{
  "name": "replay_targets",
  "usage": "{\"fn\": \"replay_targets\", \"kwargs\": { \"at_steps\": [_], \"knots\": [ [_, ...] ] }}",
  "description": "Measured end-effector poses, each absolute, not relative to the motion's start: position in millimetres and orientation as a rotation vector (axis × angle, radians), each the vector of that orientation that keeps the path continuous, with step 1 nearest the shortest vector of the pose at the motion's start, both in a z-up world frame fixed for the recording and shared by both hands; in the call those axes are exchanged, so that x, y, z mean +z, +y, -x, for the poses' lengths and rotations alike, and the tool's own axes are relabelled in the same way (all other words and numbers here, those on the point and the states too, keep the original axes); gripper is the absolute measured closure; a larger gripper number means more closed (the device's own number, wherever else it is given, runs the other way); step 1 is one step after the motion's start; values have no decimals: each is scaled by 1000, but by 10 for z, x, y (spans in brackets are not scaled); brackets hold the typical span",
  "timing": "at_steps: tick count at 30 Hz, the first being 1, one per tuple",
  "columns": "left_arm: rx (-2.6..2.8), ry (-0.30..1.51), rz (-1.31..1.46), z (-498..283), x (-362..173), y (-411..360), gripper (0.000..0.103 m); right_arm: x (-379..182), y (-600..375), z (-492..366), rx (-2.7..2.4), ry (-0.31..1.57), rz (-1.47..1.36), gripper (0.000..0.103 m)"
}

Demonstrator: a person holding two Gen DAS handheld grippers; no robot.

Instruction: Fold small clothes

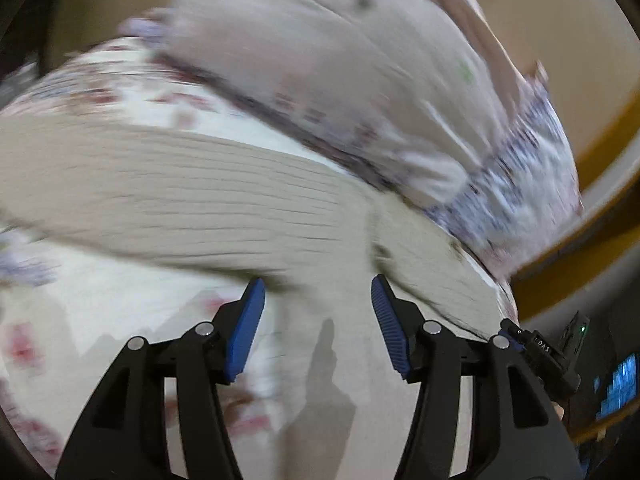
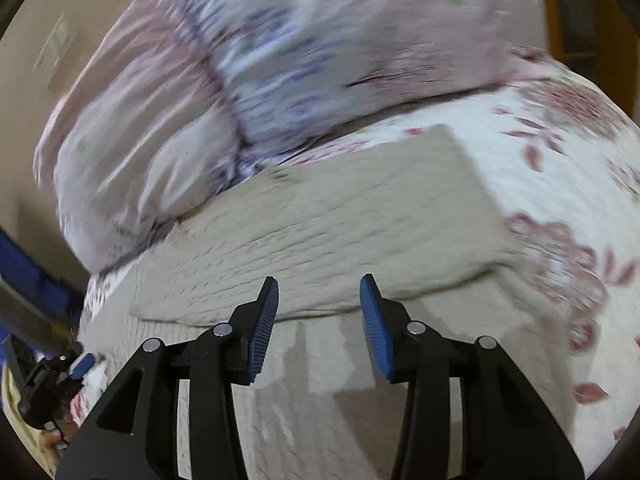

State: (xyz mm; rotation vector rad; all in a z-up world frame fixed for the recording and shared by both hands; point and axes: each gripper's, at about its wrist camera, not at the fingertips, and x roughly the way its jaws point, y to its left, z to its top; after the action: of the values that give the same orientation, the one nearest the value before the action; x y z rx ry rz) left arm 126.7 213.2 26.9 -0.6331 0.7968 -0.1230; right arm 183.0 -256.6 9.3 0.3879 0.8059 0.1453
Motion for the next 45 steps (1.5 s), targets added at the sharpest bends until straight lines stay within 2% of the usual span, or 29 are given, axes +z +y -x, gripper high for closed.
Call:
{"fn": "replay_targets", "kwargs": {
  "at_steps": [1, 3, 6, 10, 17, 23, 27, 36, 40, 45],
  "knots": [
    [-78, 790, 661, -1160, 243, 2318, 48, 63, -2488, -1900, 141, 833, -361, 48],
    [-3, 781, 705, -1042, 202, 2586, 49, -11, -2408, -1976, 146, 879, -366, 48],
    [97, 769, 804, -919, 102, 2990, 50, -24, -2316, -1938, 171, 875, -361, 41],
    [184, 739, 930, -911, -6, 3344, 52, -29, -2296, -1866, 198, 907, -378, 41],
    [228, 656, 1164, -961, -141, 3779, 63, -25, -2309, -1821, 193, 913, -377, 41],
    [261, 629, 1255, -930, -251, 4054, 90, -13, -2309, -1811, 196, 906, -366, 41],
    [264, 611, 1243, -951, -197, 4080, 96, 11, -2321, -1789, 202, 892, -363, 41],
    [111, 483, 1051, -1314, 637, 3544, 97, 156, -2368, -1713, 219, 834, -343, 41],
    [-49, 470, 929, -1611, 990, 2864, 97, 185, -2449, -1683, 233, 817, -364, 41],
    [-276, 547, 784, -1997, 1038, 1750, 97, 189, -2549, -1633, 235, 800, -389, 41]
  ]
}}
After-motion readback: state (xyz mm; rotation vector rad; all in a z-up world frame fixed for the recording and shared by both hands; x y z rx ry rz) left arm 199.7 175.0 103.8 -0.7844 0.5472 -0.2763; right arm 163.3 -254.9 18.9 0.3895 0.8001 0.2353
